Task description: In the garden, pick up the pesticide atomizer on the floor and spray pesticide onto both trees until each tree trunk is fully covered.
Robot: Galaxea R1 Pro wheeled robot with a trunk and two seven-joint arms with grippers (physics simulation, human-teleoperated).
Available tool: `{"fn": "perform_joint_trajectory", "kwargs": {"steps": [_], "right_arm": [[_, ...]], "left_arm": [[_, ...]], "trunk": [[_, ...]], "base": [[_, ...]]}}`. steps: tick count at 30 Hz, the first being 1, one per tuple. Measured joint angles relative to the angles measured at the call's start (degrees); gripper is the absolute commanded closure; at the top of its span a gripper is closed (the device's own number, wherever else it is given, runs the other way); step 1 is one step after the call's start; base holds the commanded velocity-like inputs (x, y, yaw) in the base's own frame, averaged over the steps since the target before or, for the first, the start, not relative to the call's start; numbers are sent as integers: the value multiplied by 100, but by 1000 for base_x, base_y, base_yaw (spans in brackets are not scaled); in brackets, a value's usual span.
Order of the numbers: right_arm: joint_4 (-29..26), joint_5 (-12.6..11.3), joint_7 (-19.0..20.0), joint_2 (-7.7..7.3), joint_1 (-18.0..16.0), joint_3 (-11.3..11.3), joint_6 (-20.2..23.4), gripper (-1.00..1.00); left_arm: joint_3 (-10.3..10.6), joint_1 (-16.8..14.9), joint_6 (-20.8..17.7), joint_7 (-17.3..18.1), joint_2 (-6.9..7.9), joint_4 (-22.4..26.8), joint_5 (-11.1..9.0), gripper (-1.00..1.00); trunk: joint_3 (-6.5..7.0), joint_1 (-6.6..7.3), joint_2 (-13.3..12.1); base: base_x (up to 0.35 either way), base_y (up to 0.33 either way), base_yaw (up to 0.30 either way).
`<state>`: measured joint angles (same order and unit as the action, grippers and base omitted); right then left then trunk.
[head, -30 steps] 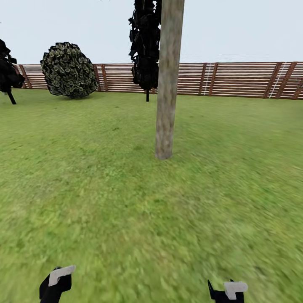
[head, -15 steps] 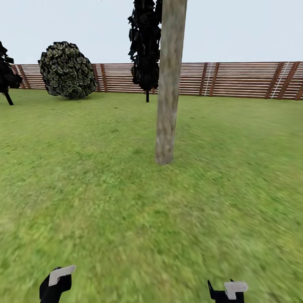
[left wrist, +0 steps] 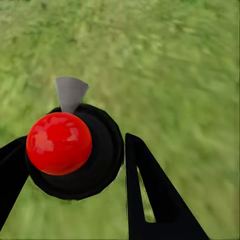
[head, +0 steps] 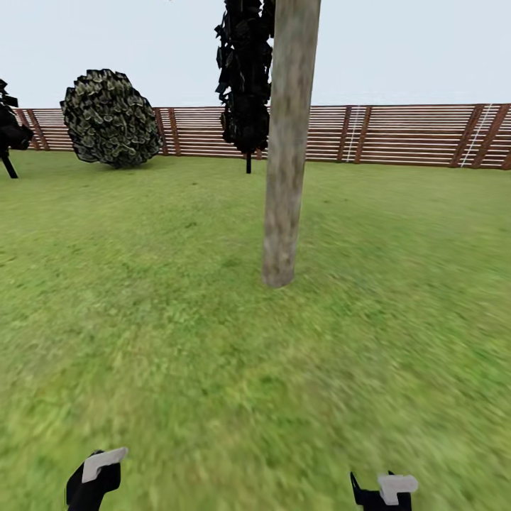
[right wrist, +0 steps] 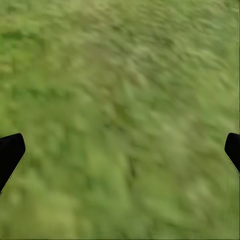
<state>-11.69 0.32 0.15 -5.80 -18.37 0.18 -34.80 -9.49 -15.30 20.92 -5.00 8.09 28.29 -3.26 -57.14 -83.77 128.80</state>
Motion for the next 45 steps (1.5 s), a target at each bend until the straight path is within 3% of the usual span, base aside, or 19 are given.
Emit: {"fn": "perform_joint_trajectory", "kwargs": {"steps": [18,45], "right_arm": [[0,-2,-1,0,0,0,0,-100],[-17,-9,9,0,0,9,0,-100]], "left_arm": [[-2,1,0,0,0,0,0,100],[-8,-1,0,0,7,-2,0,100]], "trunk": [[0,0,0],[0,0,0]], "base": [[339,0,-221],[329,-40,-9]]}}
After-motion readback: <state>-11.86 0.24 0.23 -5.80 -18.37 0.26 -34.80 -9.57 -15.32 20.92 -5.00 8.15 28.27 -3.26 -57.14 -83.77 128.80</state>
